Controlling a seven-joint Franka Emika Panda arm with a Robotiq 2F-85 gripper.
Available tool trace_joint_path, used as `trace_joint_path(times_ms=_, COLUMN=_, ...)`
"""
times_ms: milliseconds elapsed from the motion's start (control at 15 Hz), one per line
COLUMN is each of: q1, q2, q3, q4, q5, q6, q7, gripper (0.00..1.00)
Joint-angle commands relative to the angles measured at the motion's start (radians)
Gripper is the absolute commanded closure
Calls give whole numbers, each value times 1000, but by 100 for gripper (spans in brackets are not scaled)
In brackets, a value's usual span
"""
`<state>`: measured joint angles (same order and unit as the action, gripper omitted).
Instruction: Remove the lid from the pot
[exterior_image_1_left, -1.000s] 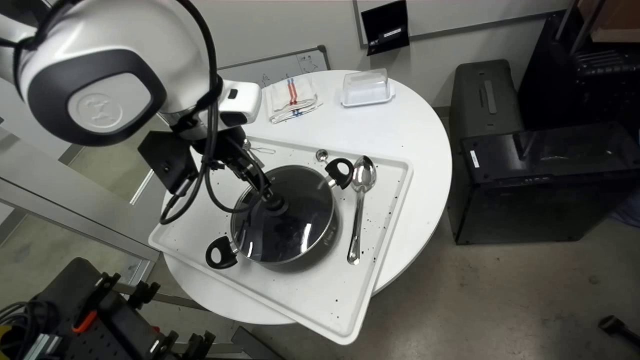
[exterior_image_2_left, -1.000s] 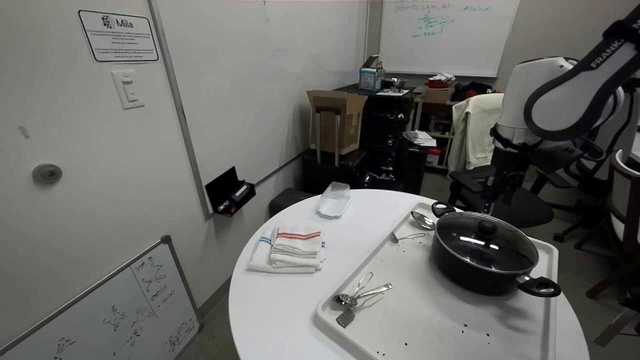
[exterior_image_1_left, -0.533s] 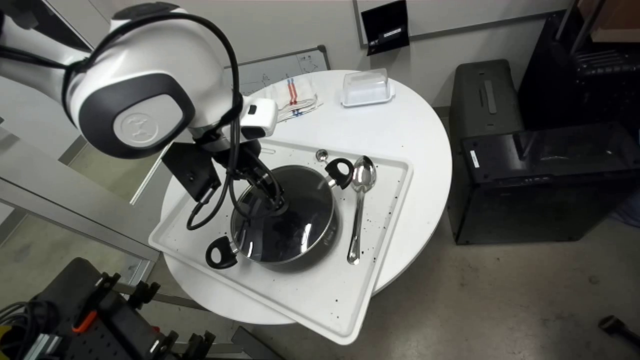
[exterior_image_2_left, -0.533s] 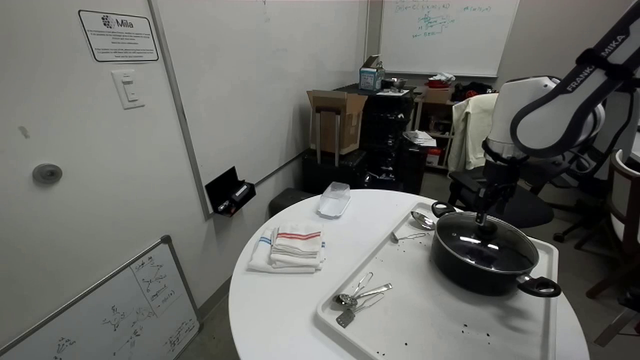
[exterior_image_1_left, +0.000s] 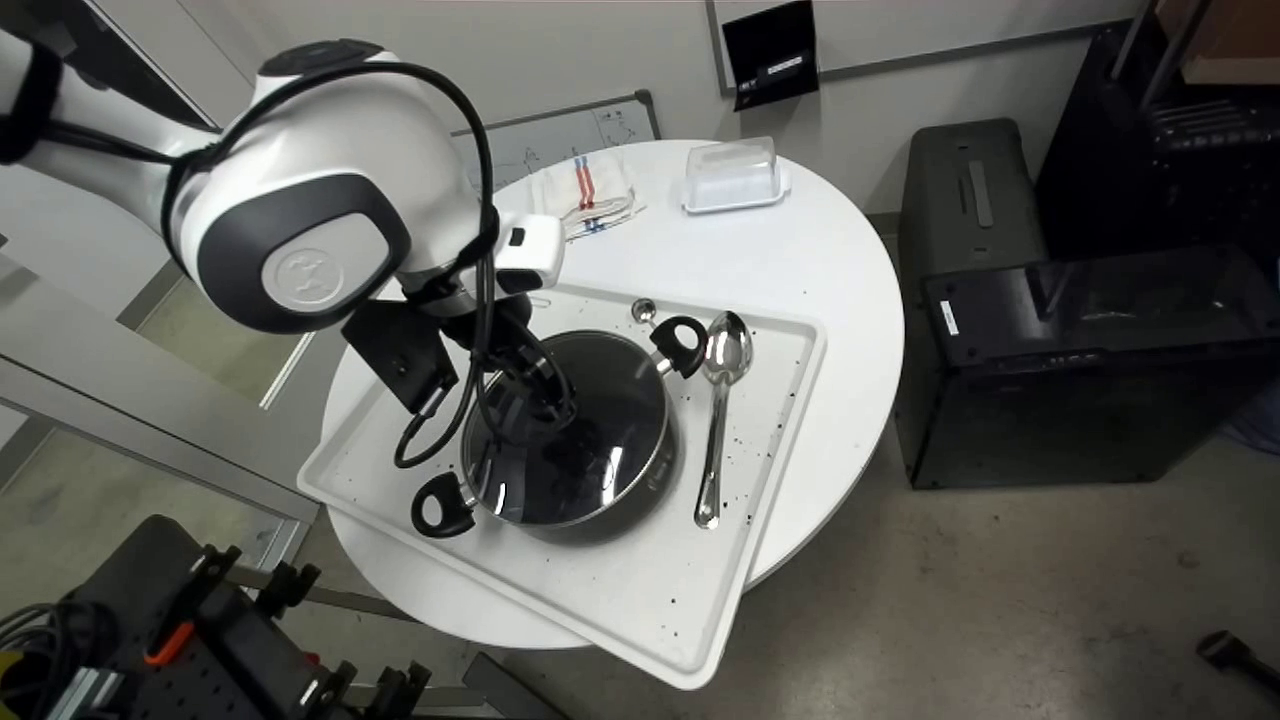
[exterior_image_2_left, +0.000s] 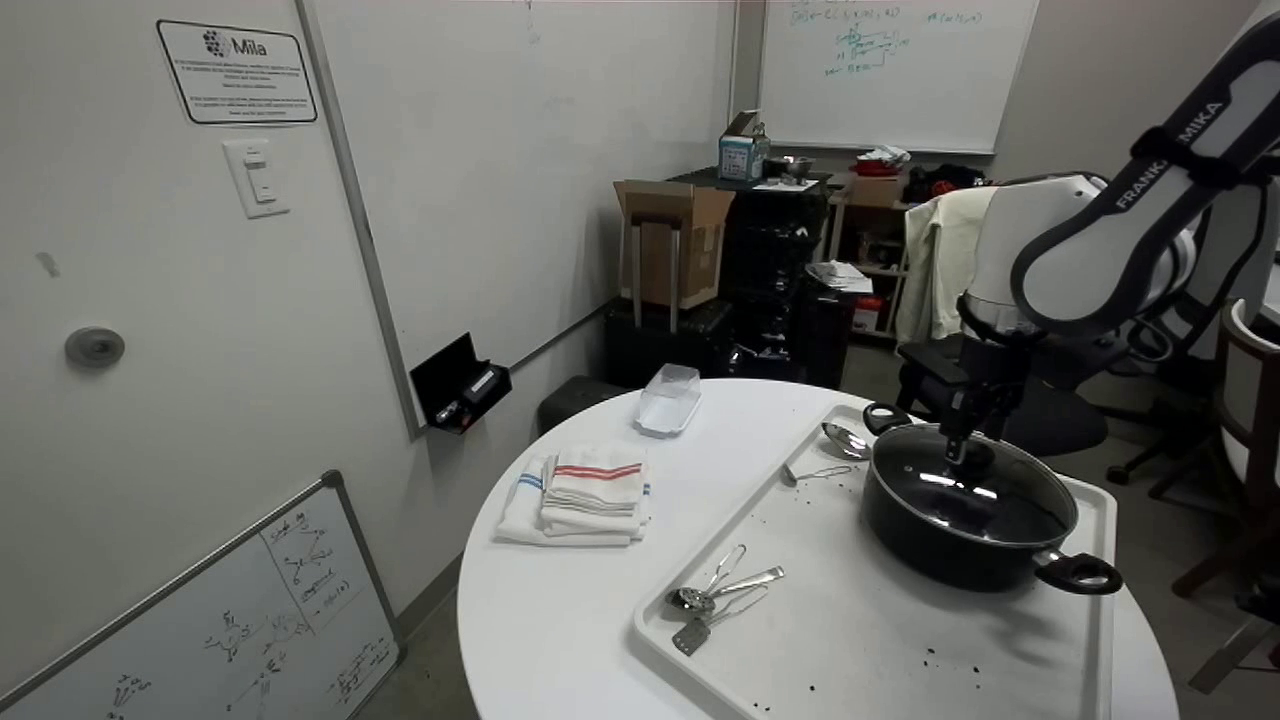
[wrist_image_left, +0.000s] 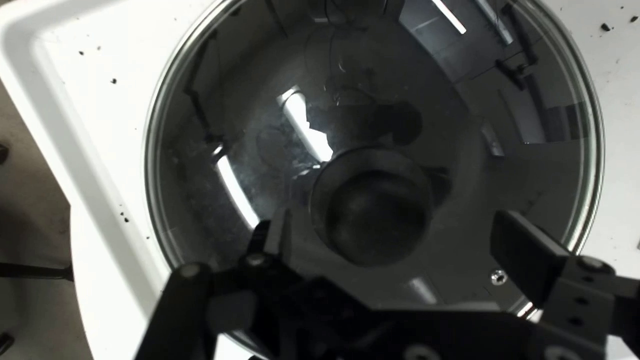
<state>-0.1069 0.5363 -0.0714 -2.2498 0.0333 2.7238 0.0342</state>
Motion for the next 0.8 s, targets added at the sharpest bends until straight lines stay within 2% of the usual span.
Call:
trace_joint_path(times_ms=0, q1=13, q2=18, q3=-9, q4=9, q5=-7, q6=25, q7=2, gripper=0)
trace_joint_path(times_ms=533, q1=14, q2=23, q3=-12, q4=11, q5=-8, q6=26, q7=3, gripper=0)
trace_joint_path(times_ms=600, q1=14, q2=23, q3=-12, q4=11, q5=-8, q6=28, q7=3, gripper=25)
trace_joint_path(times_ms=667, q1=13, q2=22, q3=-11, q4=11, q5=-7, q6=29, q7=2, gripper=26)
trace_joint_path(times_ms=733, q1=12, q2=21, q3=-11, q4=11, q5=-7, q6=29, q7=2, gripper=33)
